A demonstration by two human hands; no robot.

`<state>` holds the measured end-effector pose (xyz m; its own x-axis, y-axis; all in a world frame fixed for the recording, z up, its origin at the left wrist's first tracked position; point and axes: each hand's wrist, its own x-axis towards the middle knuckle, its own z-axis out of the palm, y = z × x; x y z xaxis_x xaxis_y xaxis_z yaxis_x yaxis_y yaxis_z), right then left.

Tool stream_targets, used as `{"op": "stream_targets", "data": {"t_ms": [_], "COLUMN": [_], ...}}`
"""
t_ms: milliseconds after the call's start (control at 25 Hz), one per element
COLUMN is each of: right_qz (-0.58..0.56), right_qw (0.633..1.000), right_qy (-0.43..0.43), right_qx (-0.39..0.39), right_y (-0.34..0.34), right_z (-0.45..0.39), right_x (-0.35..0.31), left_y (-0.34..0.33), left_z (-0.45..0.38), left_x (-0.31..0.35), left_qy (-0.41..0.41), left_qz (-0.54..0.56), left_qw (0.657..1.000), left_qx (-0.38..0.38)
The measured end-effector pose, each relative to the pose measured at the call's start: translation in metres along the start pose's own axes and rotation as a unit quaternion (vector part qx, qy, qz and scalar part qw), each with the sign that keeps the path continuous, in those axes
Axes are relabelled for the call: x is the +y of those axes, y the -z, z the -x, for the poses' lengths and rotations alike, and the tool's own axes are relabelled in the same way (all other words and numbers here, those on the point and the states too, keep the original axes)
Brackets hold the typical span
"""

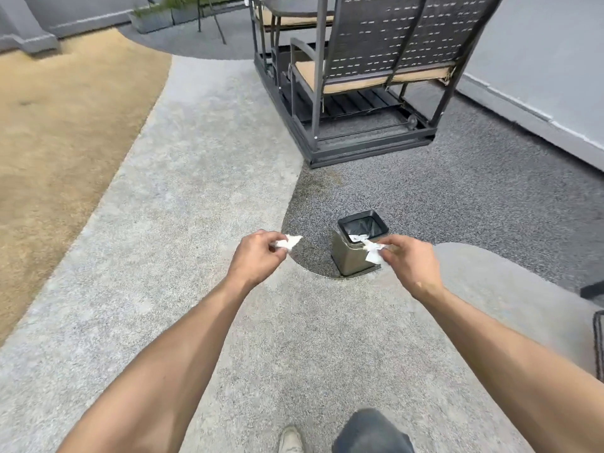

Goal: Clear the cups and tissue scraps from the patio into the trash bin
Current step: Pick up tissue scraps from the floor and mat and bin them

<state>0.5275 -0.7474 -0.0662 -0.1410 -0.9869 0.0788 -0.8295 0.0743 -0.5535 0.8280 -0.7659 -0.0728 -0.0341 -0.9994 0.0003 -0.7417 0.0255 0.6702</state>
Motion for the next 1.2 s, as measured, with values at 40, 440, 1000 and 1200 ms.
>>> {"op": "stream_targets", "data": {"t_ms": [40,440,1000,1200], "right_qz": [-0.007,-0.044,-0.024,-0.035], "right_qw": [1.0,0.995,0.994,0.988], "right_qy": [-0.015,-0.076,-0.105,-0.149], "right_qx": [0.01,0.047,-0.003,-0.027], "right_y": [0.001,0.011,0.015,-0.023], "right_z": [-0.011,-0.155,-0.382,-0.449], "right_x": [0.002,0.063,0.139,0.149], "left_y": [-0.005,-0.078,-0.159,-0.188], "left_z": [-0.018,-0.201,-0.421,-0.503], "left_x": [0.004,0.062,0.136,0.128], "left_qy": [-0.009,-0.066,-0.008,-0.007], "left_qz": [0.004,-0.002,-0.032,-0.016], "left_qw": [1.0,0.994,0.989,0.981], "left_qx": [-0.013,-0.092,-0.147,-0.195]}}
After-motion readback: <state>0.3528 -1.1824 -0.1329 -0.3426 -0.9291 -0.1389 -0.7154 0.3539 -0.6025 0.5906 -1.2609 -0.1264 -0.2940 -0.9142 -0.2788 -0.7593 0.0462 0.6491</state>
